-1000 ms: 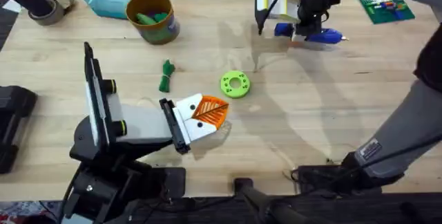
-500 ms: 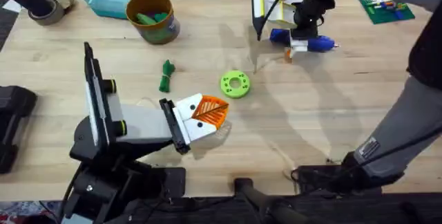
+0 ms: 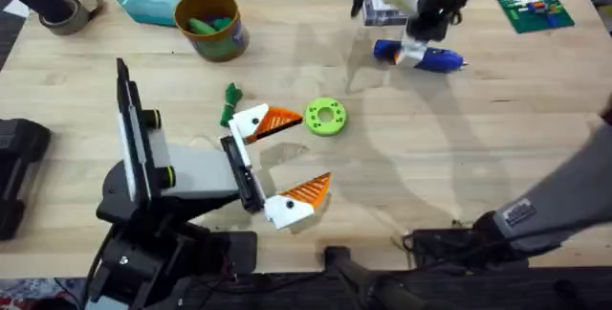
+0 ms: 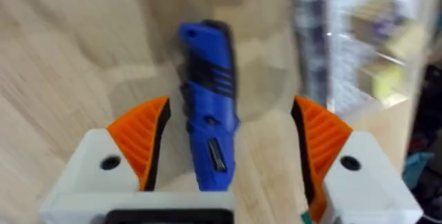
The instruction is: Pick up the gripper from the table and insert it into the empty holder that is missing its gripper. Then pick up a screw, insert it into the mounting hole, and use the screwdriver to tighten it. Finally, clean up the table by picking up the vegetable and placing it into the bucket.
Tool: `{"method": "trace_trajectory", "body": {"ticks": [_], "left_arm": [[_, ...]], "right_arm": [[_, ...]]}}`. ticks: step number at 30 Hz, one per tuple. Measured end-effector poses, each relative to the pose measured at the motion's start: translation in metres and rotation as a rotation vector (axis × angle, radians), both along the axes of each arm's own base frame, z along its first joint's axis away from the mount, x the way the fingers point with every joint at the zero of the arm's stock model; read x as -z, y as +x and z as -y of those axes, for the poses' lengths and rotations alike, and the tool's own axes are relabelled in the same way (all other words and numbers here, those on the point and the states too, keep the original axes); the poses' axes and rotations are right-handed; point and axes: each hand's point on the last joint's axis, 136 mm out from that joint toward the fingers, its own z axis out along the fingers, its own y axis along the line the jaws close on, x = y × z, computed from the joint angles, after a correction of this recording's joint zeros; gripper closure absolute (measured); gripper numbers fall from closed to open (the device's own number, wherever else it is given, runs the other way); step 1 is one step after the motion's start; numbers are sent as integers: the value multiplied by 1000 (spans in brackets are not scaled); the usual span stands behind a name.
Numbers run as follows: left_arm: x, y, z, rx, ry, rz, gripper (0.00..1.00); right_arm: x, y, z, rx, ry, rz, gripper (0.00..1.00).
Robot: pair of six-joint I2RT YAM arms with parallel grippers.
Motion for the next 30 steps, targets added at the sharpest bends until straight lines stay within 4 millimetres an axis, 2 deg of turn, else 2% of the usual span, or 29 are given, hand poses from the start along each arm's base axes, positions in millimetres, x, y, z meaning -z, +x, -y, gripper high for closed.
{"method": "trace_trajectory", "body": {"ticks": [5, 10, 15, 20, 22, 25, 30], "left_arm": [[-6, 8, -3, -48, -4, 47, 15], [-46, 25, -15, -175, -97, 178, 15], [-65, 46, -38, -350, -142, 171, 15], [-133, 53, -63, -492, -180, 227, 15], [-151, 61, -70, -537, -160, 182, 15], [-152, 82, -79, -598, -86, 43, 15], [-124, 118, -94, -670, 97, -247, 15]], "right_arm": [[-56, -2, -5, 134, 93, 132, 6], [-105, -9, -7, 290, 209, 242, 6], [-155, -12, -8, 475, 383, 367, 6], [-205, -32, -5, 658, 575, 452, 6], [-220, -46, -3, 719, 636, 463, 6], [-235, -72, 1, 787, 696, 461, 6], [-249, -125, 11, 866, 739, 432, 6]]}}
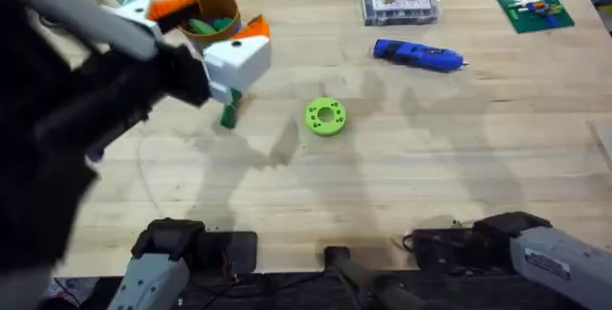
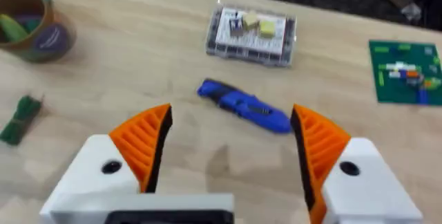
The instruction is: Pick up the gripper from the table and insert it into the empty holder that is missing its gripper. Then pick up a screw, insert it into the mounting hole, and use the screwdriver to tighten it. Finally, clean up the table by picking up the vegetable and placing it into the bucket.
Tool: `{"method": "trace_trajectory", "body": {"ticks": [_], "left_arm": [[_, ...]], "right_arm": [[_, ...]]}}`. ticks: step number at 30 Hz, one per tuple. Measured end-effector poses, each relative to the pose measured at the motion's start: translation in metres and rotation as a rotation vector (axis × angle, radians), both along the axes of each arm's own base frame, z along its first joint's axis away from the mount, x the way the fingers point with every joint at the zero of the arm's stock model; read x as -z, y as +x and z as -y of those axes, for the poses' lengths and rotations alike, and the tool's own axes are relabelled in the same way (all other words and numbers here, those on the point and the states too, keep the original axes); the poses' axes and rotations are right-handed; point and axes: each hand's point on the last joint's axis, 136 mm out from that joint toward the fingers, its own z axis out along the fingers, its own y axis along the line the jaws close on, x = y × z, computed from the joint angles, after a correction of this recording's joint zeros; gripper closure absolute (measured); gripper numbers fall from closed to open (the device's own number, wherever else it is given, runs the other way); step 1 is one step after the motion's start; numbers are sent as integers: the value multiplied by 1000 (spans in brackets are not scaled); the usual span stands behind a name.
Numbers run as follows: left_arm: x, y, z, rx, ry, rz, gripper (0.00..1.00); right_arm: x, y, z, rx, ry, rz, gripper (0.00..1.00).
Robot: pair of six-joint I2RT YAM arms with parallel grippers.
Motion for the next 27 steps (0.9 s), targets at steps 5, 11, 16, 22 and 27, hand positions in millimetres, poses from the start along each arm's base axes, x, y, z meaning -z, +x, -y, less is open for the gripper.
{"method": "trace_trajectory", "body": {"ticks": [5, 11, 16, 22, 27], "left_arm": [[23, 14, -18, -46, 55, -238, 15], [58, 11, -48, -140, 110, -455, 14], [100, -2, -72, -230, 177, -663, 15], [151, 15, -81, -233, 228, -845, 15], [185, 24, -83, -221, 243, -948, 15]], "right_arm": [[-4, -42, 7, 20, 23, -17, 6], [34, -72, 12, 31, 21, -101, 6], [88, -87, 15, 48, 4, -267, 6], [108, -86, 15, 56, -3, -328, 5], [105, -82, 14, 58, 3, -309, 5]]}}
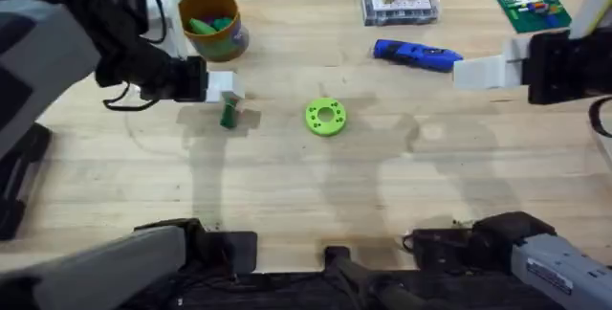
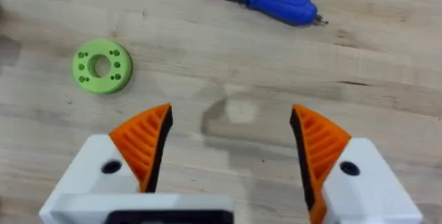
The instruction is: Pick up the gripper from the table and insert it into the empty holder that is missing its gripper. Then pick up a screw, insert it into the mounting hole, and use the screwdriver to tighten it. Finally, clean up the table by picking up the vegetable and placing it into the bucket.
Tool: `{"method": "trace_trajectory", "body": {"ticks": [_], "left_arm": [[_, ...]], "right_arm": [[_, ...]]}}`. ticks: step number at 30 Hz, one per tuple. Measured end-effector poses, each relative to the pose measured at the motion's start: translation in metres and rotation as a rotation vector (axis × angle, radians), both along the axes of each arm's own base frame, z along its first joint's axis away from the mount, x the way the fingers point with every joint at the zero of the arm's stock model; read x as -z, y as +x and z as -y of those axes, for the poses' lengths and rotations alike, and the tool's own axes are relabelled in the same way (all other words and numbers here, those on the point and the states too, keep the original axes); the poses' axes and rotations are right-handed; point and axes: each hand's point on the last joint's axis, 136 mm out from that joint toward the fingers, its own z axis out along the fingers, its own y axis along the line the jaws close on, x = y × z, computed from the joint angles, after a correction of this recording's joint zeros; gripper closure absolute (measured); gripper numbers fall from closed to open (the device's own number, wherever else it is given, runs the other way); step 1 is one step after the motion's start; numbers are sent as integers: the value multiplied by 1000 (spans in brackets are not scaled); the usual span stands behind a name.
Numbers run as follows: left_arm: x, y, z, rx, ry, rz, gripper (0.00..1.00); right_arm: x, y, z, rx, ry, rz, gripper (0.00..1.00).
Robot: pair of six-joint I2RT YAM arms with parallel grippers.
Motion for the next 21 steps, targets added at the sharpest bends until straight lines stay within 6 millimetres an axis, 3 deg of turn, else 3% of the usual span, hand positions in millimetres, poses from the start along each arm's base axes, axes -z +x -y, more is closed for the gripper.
{"method": "trace_trajectory", "body": {"ticks": [21], "left_arm": [[4, 0, 0, 0, -1, -15, 15]], "right_arm": [[0, 0, 0, 0, 0, 0, 5]]}}
